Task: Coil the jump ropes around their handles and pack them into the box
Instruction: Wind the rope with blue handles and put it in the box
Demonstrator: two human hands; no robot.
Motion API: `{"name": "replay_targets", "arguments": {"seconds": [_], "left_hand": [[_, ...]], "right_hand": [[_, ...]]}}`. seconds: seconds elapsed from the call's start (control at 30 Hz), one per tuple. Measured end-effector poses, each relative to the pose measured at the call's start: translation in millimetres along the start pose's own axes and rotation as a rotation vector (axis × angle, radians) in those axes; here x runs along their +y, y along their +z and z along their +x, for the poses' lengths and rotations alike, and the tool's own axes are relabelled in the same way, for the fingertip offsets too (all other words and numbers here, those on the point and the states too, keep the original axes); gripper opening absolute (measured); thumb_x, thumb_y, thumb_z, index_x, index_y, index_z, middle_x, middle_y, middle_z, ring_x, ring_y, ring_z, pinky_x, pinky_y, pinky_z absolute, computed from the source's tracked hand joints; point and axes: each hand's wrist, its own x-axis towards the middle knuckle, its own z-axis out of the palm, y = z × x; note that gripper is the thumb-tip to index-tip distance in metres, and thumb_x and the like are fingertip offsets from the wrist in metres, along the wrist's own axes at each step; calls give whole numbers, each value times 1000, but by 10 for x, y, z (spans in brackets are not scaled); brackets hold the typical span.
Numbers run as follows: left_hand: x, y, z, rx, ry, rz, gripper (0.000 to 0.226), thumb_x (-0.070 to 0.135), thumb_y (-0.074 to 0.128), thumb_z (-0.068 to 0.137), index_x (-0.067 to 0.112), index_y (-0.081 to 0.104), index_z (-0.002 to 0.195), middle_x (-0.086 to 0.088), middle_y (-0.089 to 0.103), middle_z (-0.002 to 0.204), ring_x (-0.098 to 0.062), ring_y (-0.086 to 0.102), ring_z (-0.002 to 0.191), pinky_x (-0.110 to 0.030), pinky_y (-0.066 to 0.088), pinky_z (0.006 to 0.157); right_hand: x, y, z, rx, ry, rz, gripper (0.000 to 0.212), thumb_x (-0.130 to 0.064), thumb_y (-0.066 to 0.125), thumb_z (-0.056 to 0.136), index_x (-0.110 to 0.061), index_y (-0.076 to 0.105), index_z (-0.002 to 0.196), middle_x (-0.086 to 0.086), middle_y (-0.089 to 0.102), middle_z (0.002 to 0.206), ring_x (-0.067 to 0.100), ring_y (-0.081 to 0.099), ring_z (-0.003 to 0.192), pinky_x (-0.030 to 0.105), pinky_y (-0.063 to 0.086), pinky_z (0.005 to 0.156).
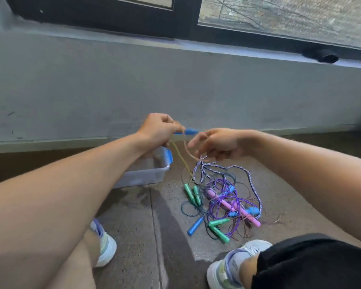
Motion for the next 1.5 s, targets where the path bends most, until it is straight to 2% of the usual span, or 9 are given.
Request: {"name": "replay_targets", "arguments": {"seconds": [0.13,0.37,0.47,0.57,0.7,0.8,1.1,1.37,1.5], "left_hand": [[-44,-160,96,81,52,-109,39,-16,74,69,17,60,85,8,50,50,-10,48,45,-28,46,53],[-204,-408,231,249,119,62,45,-15,70,68,25,61,87,7,45,58,-17,49,59,-29,44,60],[-217,-465,200,77,-50,-119,72,-5,84,66,20,54,127,1,62,89,-14,65,86,-30,51,79],[-327,-488,234,-49,-247,-216,128,-6,75,54,19,5,159,-10,51,141,-18,49,132,-39,29,117],[-417,-468,150,-232,-361,-26,72,-10,64,76,18,43,139,-1,61,132,-19,63,115,-41,50,102],[-411,-265,33,-527,-266,134,87,4,78,80,37,38,149,2,58,134,-17,63,117,-41,52,101],[-122,290,-121,-646,-103,150,17,25,55,102,15,68,103,0,68,96,-14,65,81,-23,48,65],[-125,40,56,-156,-149,117,10,17,66,95,15,61,103,1,47,63,-12,39,51,-23,34,50],[-20,-62,97,-11,-137,-175,15,19,58,100,18,55,114,5,46,56,-9,42,48,-22,48,47]], "right_hand": [[413,433,290,-303,-1,-153,53,-20,79,81,-49,62,123,2,48,74,10,29,56,27,19,51],[692,735,487,-223,0,-331,21,-30,67,94,-11,75,100,-6,45,55,10,39,48,20,34,44],[599,663,455,-177,-63,-58,22,-32,59,99,-16,74,98,-5,46,57,10,42,53,20,36,52],[250,512,327,-120,-188,367,26,-29,47,104,-14,69,99,-3,45,62,12,44,56,25,35,57],[-248,311,-7,-1,-364,681,25,-28,43,105,-14,63,102,-3,44,63,14,45,56,25,38,55],[-526,237,-242,-40,-469,785,23,-31,43,105,-19,62,98,-6,44,65,11,44,59,21,34,49],[-708,2,-461,-65,-591,890,21,-34,42,106,-26,62,104,-9,43,67,4,35,53,20,11,44],[20,-486,-96,799,-300,641,35,-39,44,105,-20,62,127,-6,61,70,7,39,47,18,23,38],[364,-408,53,863,-340,287,32,-35,60,97,-24,64,127,0,65,72,7,55,62,17,39,57]]}}
